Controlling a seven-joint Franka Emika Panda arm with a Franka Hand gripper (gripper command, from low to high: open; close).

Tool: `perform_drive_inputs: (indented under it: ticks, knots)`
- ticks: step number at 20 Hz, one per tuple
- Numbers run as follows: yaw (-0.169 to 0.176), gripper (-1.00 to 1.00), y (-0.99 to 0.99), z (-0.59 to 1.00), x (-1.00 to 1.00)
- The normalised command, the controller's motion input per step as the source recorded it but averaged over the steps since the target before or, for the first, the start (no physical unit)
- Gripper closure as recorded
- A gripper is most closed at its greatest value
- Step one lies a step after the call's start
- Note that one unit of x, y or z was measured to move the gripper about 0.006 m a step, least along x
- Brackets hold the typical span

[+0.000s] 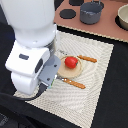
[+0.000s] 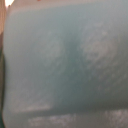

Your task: Interact with the objects in diverse but meaningful ways.

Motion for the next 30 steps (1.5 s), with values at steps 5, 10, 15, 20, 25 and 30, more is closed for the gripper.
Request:
perform_drive_inputs:
  ticks: [5, 10, 15, 20, 25, 30]
  knots:
    - [0.085, 1.00, -0.08, -0.36, 0.16]
    - [0.084, 1.00, -0.20, -0.37, 0.12]
    - [0.039, -1.00, -0.39, 0.21, 0.04]
    - [0.008, -1.00, -0.31, 0.64, 0.01]
    - [0.019, -1.00, -0.05, 0.84, 0.00]
    - [0.087, -1.00, 0.46, 0.64, -0.10]
